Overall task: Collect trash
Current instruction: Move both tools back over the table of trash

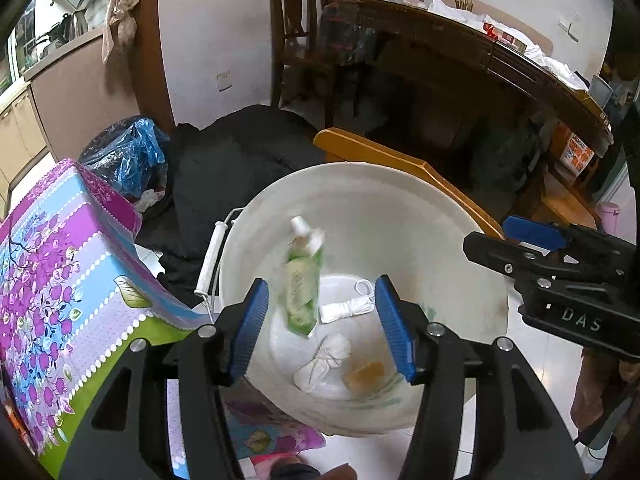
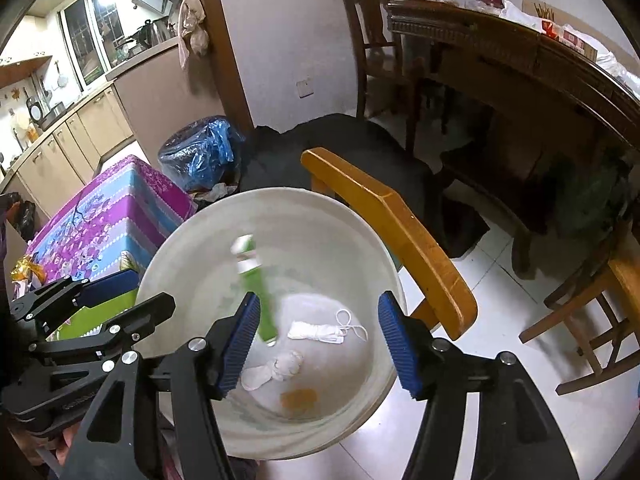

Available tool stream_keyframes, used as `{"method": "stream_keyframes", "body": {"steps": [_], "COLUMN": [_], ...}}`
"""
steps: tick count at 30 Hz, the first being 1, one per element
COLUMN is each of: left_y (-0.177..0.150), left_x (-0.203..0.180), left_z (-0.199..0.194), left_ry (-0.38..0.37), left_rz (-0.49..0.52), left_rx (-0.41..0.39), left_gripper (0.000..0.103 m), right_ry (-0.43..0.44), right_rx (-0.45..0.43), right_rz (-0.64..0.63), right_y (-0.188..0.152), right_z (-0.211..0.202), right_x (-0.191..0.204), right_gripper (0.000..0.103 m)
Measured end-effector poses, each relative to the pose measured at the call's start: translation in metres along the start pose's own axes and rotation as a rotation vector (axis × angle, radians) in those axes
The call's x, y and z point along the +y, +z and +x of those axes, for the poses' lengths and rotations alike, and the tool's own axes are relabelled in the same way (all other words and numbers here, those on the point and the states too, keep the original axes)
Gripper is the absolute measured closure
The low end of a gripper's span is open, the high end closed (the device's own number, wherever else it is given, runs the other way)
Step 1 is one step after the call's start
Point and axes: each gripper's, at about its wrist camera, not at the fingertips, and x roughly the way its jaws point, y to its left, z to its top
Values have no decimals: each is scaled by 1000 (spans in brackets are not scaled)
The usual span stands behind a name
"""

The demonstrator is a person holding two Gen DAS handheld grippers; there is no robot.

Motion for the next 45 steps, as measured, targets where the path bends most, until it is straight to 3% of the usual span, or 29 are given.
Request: {"method": "stream_keyframes", "body": {"steps": [6, 10, 14, 19, 24, 28, 34, 37, 42, 45], "left_y": [-5, -15, -33, -69, -115, -164, -233, -252, -254, -252], "left_x": [5, 20, 48, 111, 193, 280, 391, 409, 407, 396], "left_z": [-14, -41, -84, -150, -207, -251, -272, -260, -230, -234], "left_ry": [13, 37, 67, 117, 226, 345, 457, 458, 434, 465], "left_rz": [2, 7, 0, -69, -187, -353, -581, -584, -513, -493], "left_rx": [-18, -60, -124, -199, -239, -252, -185, -145, -101, -144], "left_gripper": [50, 50, 49, 44, 40, 38, 38, 38, 38, 38], "right_ry": [-18, -18, 50, 177, 290, 375, 463, 489, 520, 552], "right_rx": [-58, -193, -340, -399, -394, -366, -286, -237, -185, -144], "right_rz": [-23, -73, -103, -150, -198, -234, -279, -294, -325, -350], "right_y": [-3, -12, -34, -61, -83, -101, -129, -140, -144, -144], "right_z": [-24, -68, -118, -146, -152, -151, -135, -124, -109, -98], "right_x": [8, 29, 64, 112, 166, 211, 273, 296, 320, 336], "right_gripper": [41, 40, 32, 28, 27, 27, 27, 27, 27, 27]}}
